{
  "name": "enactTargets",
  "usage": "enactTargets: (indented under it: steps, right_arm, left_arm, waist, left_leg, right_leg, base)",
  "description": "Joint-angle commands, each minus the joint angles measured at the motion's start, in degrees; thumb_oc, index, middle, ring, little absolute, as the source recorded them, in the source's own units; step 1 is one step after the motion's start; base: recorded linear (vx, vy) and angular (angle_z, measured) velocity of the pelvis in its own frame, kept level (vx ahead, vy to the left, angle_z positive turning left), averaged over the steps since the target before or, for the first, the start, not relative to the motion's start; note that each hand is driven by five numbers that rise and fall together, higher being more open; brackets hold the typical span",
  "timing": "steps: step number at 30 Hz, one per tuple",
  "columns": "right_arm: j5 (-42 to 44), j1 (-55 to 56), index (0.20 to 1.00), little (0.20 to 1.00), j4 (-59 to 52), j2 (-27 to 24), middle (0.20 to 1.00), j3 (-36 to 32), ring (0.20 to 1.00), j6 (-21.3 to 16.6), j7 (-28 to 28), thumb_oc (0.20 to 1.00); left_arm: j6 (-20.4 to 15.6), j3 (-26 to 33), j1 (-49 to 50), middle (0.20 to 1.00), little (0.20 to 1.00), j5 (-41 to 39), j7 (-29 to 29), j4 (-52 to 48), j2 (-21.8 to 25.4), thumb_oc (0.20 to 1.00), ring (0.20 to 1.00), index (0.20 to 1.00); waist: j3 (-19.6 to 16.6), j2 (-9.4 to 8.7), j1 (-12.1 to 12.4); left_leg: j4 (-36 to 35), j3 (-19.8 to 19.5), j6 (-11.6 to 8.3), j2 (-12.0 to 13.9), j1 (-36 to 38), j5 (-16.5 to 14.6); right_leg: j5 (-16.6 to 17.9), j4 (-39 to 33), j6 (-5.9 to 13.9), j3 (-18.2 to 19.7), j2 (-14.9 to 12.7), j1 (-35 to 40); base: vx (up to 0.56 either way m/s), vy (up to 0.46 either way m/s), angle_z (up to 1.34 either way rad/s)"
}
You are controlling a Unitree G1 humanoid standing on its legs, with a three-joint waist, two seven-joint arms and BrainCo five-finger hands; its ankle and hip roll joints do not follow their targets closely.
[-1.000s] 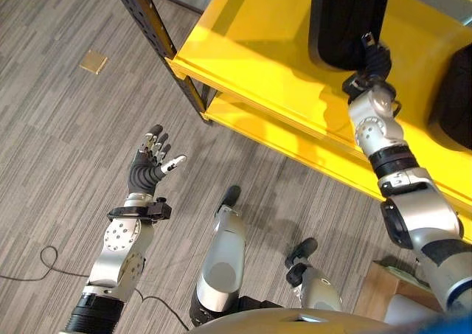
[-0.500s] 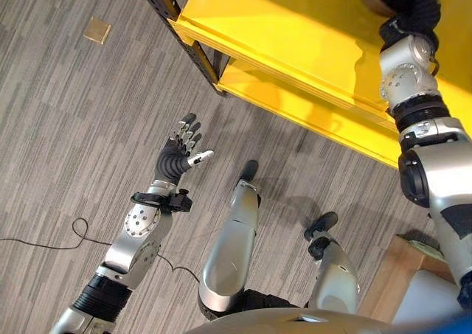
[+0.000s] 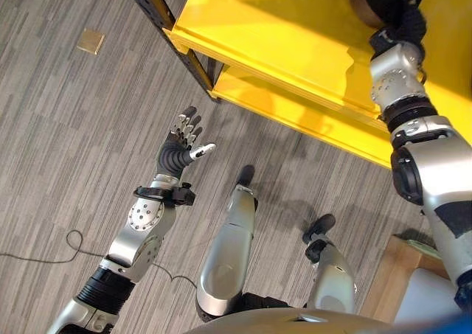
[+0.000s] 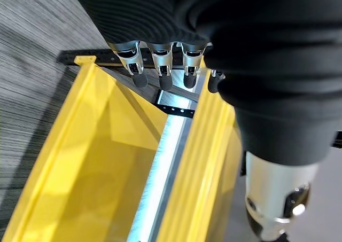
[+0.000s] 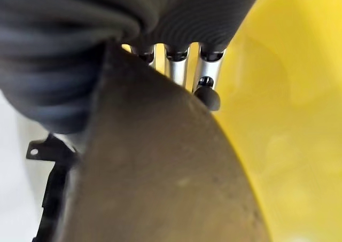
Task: Move parts from the plastic box to the shelf.
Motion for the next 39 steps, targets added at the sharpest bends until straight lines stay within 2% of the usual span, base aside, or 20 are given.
enactTargets:
  steps: [1,4,9,24,39]
  right_arm:
    - [1.77,4.09,0.2,0.2,-0.5,-0.08,0.2,0.02,0.2,0.16,0.03,0.2]
    - [0.68,8.1,0.2,0.2,0.62,2.04,0.2,-0.8,0.2,0.93,-0.26,0.2]
    - [0.2,10.31,0.2,0.2,0.69,2.41,0.2,-1.3,0.2,1.0,-0.56,0.2]
    - [-2.49,10.31,0.2,0.2,3.71,-2.22,0.2,-1.8,0.2,2.15,-1.48,0.2]
    - [-2.96,10.14,0.2,0.2,5.73,-2.19,0.2,-2.29,0.2,2.23,-2.12,0.2]
  left_arm:
    - [-3.99,1.65,0.59,1.0,1.0,0.25,1.17,-2.46,-0.33,1.0,1.0,1.0]
    - [-4.17,1.78,0.35,1.0,1.0,0.56,1.72,-1.93,-0.8,1.0,1.0,1.0]
    - [-4.33,1.71,0.56,1.0,1.0,0.59,1.99,-1.82,-0.78,1.0,1.0,1.0]
    - [-4.92,1.75,1.88,1.0,1.0,0.37,1.89,-2.07,-0.05,1.0,1.0,1.0]
    - [-5.29,2.1,2.1,1.0,1.0,0.49,2.07,-2.18,0.29,1.0,1.0,1.0]
  waist:
    - [1.03,1.44,0.62]
    - [1.19,0.89,-0.45]
    - [1.42,0.39,-1.03]
    - [1.91,0.17,-2.09]
    - [2.05,0.08,-1.94]
  left_leg:
    - [-1.39,1.85,0.29,1.58,-0.71,-3.13]
    - [-1.55,1.93,0.26,2.03,-0.14,-3.31]
    - [-1.86,2.03,0.18,2.42,0.37,-3.3]
    - [-2.62,2.47,0.16,3.24,1.16,-3.15]
    - [-2.61,2.47,0.26,3.37,0.77,-3.23]
  right_leg:
    - [-5.27,5.27,0.92,2.5,-0.72,5.9]
    - [-5.25,4.91,0.81,2.63,-0.35,6.29]
    - [-5.07,4.66,0.89,2.85,-0.06,6.55]
    - [-4.58,3.5,1.26,2.88,0.69,7.01]
    - [-4.25,2.69,1.49,2.52,1.1,7.35]
  base:
    - [0.0,0.0,0.0]
    - [0.0,0.0,0.0]
    - [-0.01,-0.008,-0.03]
    - [-0.01,-0.004,-0.04]
    - [0.0,0.0,0.0]
